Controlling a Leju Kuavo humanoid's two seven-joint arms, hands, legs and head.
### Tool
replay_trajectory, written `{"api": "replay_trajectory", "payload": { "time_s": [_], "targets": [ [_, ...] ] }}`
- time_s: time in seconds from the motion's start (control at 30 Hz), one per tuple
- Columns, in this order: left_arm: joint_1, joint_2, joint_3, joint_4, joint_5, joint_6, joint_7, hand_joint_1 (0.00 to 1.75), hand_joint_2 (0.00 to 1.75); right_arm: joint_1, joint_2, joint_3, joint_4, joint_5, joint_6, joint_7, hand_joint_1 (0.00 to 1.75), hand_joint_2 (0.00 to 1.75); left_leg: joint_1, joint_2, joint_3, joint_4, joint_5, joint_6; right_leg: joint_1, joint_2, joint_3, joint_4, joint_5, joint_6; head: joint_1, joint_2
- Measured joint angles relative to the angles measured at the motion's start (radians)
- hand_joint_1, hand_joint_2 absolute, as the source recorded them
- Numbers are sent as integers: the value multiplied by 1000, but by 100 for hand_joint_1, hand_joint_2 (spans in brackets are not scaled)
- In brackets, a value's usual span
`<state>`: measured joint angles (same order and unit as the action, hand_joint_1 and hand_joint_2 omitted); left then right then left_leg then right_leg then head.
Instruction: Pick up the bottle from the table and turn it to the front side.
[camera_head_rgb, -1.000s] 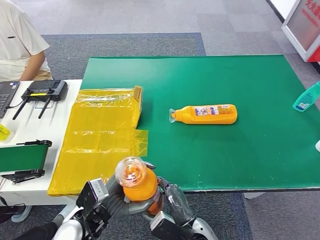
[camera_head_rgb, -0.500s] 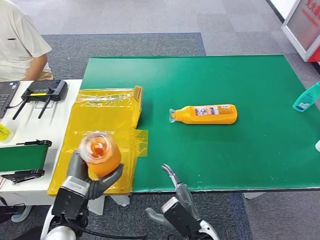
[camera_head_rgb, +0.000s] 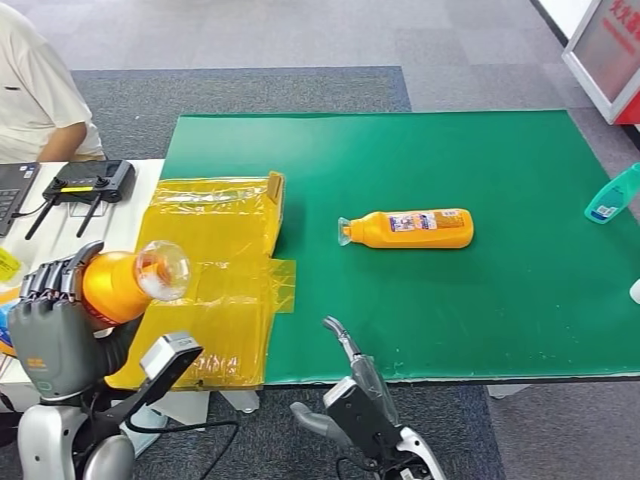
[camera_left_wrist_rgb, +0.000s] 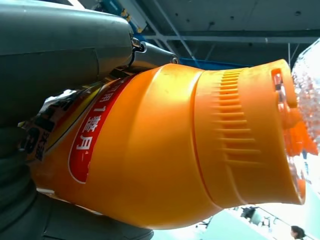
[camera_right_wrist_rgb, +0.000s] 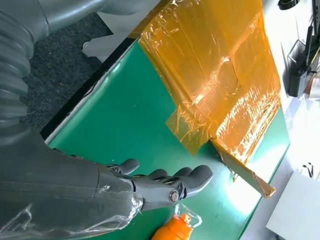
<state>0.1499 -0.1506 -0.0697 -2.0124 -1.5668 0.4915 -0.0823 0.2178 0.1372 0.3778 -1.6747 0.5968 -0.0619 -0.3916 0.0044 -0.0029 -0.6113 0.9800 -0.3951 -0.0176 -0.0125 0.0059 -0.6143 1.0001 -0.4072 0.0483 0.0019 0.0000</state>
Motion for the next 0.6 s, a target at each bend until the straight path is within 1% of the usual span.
{"api": "replay_trajectory", "payload": {
  "time_s": [0.1,0.17,0.27,0.33,0.4,0.5,0.53,0.6],
  "targets": [
    [-39,60,10,38,-4,-15,44,175,175,-3,1,-3,0,0,-6,-6,0,175,1,0,0,0,0,0,0,0,0,0,0,0,0,0],
    [-85,129,-8,80,-4,-29,109,175,175,-8,0,-5,1,-3,-6,-11,0,175,1,0,0,0,1,-1,1,0,-1,0,0,-1,0,0],
    [-165,242,-79,149,-4,-34,212,175,175,-20,0,-9,4,-7,5,-19,0,175,2,0,0,0,1,-2,2,0,-1,0,1,-2,0,0],
    [-218,288,-137,194,-4,-49,247,175,175,-30,0,-12,6,-7,8,-22,0,175,2,0,0,0,2,-2,2,0,-1,0,2,-2,0,0],
    [-262,308,-188,234,-4,-71,250,175,175,-39,0,-14,6,-6,10,-24,0,175,2,0,0,0,2,-2,1,0,0,0,2,-2,0,0],
    [-281,313,-213,255,-4,-82,239,175,175,-43,0,-14,6,-6,11,-26,0,175,2,0,0,0,2,-2,1,0,0,0,3,-2,0,0],
    [-293,308,-218,270,-4,-97,218,175,175,-44,0,-15,7,-5,12,-26,0,175,2,0,0,0,2,-2,1,0,0,0,3,-2,0,0],
    [-355,265,-227,362,14,-179,126,175,175,-50,2,-18,7,-4,20,-31,0,175,2,0,0,0,2,-1,1,0,0,0,3,-2,0,0]
  ]
}}
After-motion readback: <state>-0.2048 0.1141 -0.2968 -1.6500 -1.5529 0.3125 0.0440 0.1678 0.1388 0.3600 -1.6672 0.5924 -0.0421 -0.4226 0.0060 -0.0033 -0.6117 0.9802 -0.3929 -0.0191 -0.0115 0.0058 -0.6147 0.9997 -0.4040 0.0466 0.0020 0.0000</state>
